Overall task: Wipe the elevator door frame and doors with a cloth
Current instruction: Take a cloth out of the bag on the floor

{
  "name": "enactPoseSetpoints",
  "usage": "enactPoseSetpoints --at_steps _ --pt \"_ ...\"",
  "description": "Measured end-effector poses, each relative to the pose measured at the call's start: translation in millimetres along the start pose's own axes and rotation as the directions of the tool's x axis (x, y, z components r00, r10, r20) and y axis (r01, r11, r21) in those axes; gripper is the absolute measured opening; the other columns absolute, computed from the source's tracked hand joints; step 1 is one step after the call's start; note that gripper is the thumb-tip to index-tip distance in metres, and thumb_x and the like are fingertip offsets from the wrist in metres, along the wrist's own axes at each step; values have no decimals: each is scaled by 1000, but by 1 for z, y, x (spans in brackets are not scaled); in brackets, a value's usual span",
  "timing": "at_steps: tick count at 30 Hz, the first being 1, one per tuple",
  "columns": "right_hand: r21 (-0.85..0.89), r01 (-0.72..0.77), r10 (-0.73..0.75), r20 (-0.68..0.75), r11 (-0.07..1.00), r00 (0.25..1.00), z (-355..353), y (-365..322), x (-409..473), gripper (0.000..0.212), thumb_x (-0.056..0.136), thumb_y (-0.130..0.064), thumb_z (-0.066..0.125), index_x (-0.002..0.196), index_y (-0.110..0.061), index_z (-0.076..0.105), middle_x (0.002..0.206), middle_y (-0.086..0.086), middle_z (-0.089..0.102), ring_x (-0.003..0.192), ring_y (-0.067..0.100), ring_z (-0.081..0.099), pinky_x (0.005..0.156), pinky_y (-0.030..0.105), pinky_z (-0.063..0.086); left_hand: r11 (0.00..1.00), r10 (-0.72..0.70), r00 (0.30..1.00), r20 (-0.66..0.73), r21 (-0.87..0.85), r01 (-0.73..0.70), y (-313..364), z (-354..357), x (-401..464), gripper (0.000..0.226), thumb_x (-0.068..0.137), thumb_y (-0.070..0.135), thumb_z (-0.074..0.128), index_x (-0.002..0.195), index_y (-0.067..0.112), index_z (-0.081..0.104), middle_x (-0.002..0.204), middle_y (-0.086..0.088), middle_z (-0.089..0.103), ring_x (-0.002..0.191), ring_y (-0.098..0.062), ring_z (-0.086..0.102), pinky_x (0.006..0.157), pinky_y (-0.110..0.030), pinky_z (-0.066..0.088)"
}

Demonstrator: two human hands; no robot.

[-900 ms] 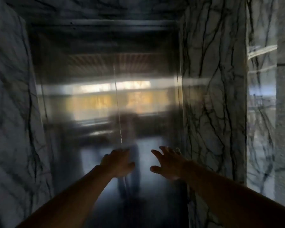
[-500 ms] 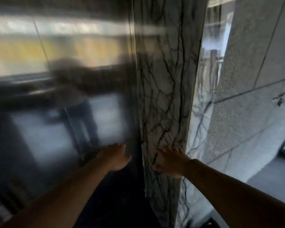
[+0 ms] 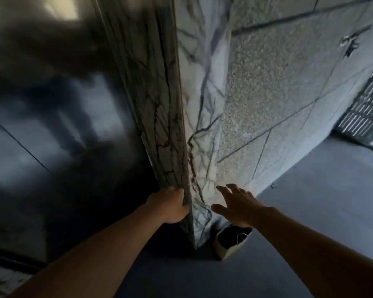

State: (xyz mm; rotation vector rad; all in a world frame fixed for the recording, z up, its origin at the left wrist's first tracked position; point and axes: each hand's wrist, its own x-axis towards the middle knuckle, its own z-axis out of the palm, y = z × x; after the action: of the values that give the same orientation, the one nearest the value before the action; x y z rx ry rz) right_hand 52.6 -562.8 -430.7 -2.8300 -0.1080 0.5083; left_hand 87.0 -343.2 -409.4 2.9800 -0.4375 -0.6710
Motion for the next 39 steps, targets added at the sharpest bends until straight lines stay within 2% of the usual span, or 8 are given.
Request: enactPoseSetpoints --at_steps 7,14,18,22,25,29,34,39 --pt "43 -99 95 86 994 992 58 110 15 76 88 -67 40 150 -30 15 156 8 18 138 34 27 111 48 28 994 56 993 104 -101 -45 84 77 69 55 89 53 48 130 17 46 139 -11 48 122 -30 50 97 -42 46" --pt "126 -178 161 136 976 978 111 183 29 64 88 -55 51 142 -25 34 141 8 38 125 31 43 99 43 43 992 61 971 230 -118 -35 120 145 114 45 87 53 50 116 17 52 127 -12 56 110 -29 55 77 -34 42" --pt "159 -165 135 183 973 974 138 206 52 42 88 -22 48 130 -18 48 131 8 43 117 29 50 95 43 46 992 55 956 289 -125 -19 121 170 146 37 88 51 49 105 18 50 121 -11 57 105 -28 56 74 -34 43" --pt "165 -155 120 205 974 971 158 228 86 53 80 4 39 128 -13 53 130 8 44 117 28 50 98 41 45 988 70 931 357 -152 -16 122 193 186 34 89 44 52 109 16 53 116 -10 57 96 -25 55 70 -34 43" --pt "165 -175 138 214 971 967 174 248 119 55 80 7 37 128 -13 56 131 7 48 119 26 49 99 36 44 984 69 909 412 -177 6 123 218 225 36 89 40 55 114 14 53 119 -11 56 103 -26 56 84 -37 49" --pt "207 -273 226 223 940 948 189 274 158 54 83 7 37 130 -13 56 133 7 50 123 25 49 102 31 40 974 60 897 438 -224 44 126 249 262 39 90 37 53 120 11 55 120 -14 60 106 -29 58 84 -35 50" --pt "232 -371 306 273 899 912 241 301 187 50 89 2 35 130 -17 56 135 7 52 122 24 51 97 30 43 959 23 872 488 -257 118 124 307 296 25 91 26 48 81 4 57 99 -23 65 96 -37 62 71 -34 44" --pt "234 -382 297 329 894 897 285 319 207 51 89 3 34 130 -19 56 133 8 52 115 24 54 88 27 47 937 -14 853 521 -290 192 125 356 316 29 94 20 44 71 5 54 97 -26 65 91 -38 62 66 -32 40"
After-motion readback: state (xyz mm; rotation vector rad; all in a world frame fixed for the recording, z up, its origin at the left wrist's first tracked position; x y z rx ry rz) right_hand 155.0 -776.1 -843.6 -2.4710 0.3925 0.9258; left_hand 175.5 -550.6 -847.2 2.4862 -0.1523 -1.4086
